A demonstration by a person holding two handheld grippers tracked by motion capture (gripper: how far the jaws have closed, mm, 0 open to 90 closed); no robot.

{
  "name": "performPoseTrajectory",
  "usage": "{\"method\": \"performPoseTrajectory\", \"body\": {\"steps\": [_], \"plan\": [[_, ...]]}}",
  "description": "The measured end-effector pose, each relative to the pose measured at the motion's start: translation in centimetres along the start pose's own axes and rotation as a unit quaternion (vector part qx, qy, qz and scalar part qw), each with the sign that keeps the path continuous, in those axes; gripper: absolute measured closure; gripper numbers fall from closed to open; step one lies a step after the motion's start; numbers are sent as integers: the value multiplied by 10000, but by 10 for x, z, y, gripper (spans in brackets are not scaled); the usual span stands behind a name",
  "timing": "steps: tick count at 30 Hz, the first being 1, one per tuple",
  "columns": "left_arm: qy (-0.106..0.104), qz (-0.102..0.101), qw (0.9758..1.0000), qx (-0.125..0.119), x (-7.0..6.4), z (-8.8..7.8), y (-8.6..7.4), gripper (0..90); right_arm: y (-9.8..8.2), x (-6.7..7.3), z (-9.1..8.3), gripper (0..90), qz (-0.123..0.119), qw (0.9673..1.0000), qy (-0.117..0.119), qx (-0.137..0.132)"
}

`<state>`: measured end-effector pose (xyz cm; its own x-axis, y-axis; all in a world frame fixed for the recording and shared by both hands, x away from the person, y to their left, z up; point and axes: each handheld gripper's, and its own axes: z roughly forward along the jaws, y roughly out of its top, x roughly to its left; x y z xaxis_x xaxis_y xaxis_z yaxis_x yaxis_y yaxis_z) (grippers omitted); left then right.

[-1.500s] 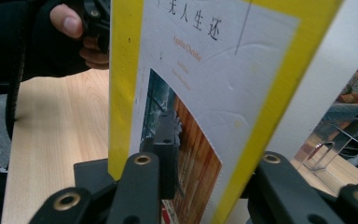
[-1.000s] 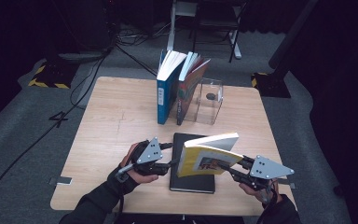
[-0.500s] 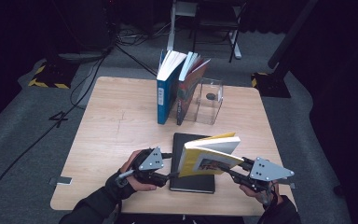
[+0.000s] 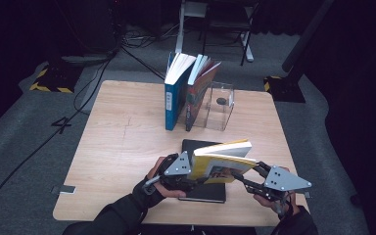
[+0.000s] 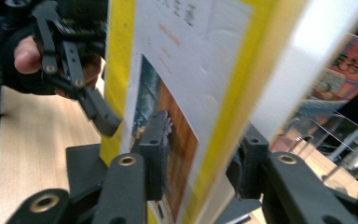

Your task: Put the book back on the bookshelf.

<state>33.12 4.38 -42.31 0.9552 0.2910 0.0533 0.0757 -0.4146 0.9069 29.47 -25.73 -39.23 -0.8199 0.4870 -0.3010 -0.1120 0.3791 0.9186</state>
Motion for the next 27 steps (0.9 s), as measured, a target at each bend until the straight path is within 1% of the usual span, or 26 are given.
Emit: {"method": "performPoseTrajectory", "body": {"steps": [1, 3, 5, 6, 8, 11, 12, 13, 14, 15, 16, 17, 18, 19, 20, 22, 23, 24, 25, 27], "plan": [[-30, 21, 9999, -131, 0, -1, 4, 548, -1, -1, -1, 608, 13, 10000, -37, 3], [-29, 16, 9997, -256, 0, -2, 10, 587, -2, -4, -3, 569, 55, 9999, -97, -19], [-120, -4, 9989, -443, 2, -4, 16, 625, -3, -6, -5, 552, 114, 9998, -149, -15], [-108, 35, 9987, -494, 4, -6, 19, 634, -4, -8, -5, 530, 102, 9998, -160, -15], [-96, 43, 9986, -517, 4, -7, 22, 641, -4, -8, -6, 518, 132, 9997, -181, -17], [-93, 66, 9979, -637, 5, -9, 28, 662, -6, -11, -7, 489, 177, 9994, -289, -24], [-105, 108, 9977, -662, 6, -10, 31, 673, -6, -12, -8, 488, 208, 9992, -333, -32], [-147, 145, 9975, -675, 5, -11, 35, 699, -8, -14, -8, 467, 274, 9988, -401, 5], [-149, 186, 9977, -639, 5, -11, 37, 710, -9, -15, -7, 462, 327, 9986, -423, 24], [-149, 186, 9977, -639, 5, -11, 37, 715, -9, -15, -7, 462, 327, 9986, -423, 24], [-164, 243, 9979, -582, 4, -11, 40, 715, -11, -16, -6, 451, 411, 9983, -403, 60], [-150, 295, 9980, -540, 3, -11, 42, 715, -13, -17, -4, 446, 457, 9984, -322, 92], [-137, 317, 9979, -544, 2, -11, 47, 711, -17, -17, 2, 437, 489, 9983, -209, 220], [-137, 317, 9979, -544, 2, -11, 47, 704, -17, -17, 2, 437, 489, 9983, -209, 220], [-127, 316, 9977, -594, 2, -12, 50, 704, -18, -16, 5, 434, 494, 9981, -185, 314], [-154, 306, 9975, -623, 2, -12, 56, 686, -22, -14, 11, 442, 545, 9977, -63, 409], [-130, 318, 9977, -593, 1, -11, 59, 679, -25, -12, 15, 473, 551, 9973, 7, 476], [-42, 375, 9982, -461, 0, -9, 66, 681, -26, -10, 17, 479, 536, 9973, -1, 500], [-22, 363, 9985, -408, 0, -8, 69, 682, -27, -9, 18, 487, 525, 9973, -35, 521], [17, 386, 9985, -388, -1, -7, 72, 683, -27, -9, 18, 498, 560, 9972, -31, 494]]}}
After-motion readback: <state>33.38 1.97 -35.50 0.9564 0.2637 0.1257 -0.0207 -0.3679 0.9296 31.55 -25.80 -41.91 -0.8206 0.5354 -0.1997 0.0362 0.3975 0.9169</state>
